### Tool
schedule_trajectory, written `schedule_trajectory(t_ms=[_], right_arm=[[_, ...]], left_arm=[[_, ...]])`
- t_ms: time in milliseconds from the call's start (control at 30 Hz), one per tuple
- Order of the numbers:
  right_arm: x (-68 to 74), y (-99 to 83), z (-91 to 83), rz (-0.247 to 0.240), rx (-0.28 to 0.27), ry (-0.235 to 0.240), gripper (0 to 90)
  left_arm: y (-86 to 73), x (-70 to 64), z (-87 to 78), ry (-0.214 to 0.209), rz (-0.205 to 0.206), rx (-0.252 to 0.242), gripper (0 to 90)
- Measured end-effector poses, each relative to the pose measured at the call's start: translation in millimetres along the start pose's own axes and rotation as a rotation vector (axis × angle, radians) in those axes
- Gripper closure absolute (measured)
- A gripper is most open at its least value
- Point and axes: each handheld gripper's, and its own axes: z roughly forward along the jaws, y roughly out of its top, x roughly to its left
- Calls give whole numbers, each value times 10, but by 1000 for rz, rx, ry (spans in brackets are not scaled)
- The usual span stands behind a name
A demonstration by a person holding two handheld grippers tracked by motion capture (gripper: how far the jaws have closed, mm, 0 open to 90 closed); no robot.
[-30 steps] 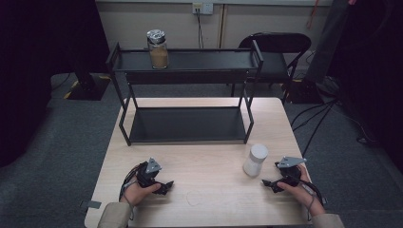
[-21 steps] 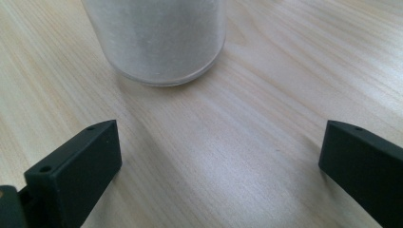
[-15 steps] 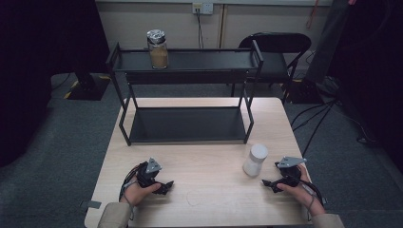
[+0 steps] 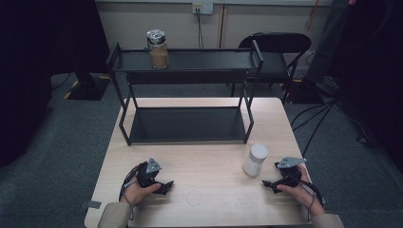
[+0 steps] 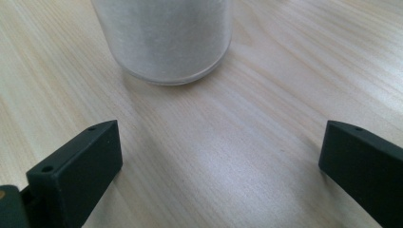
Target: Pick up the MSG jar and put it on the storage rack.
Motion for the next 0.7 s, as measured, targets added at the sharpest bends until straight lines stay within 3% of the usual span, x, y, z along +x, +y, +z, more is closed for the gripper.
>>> schedule_trajectory(t_ms=[400, 700], right_arm=[[-3, 28, -73, 32, -8, 1, 2], [-6, 125, -164, 9, -43, 25, 4]], left_arm=[[7, 4, -3, 0, 6, 4, 0], [8, 5, -4, 0, 7, 5, 0]])
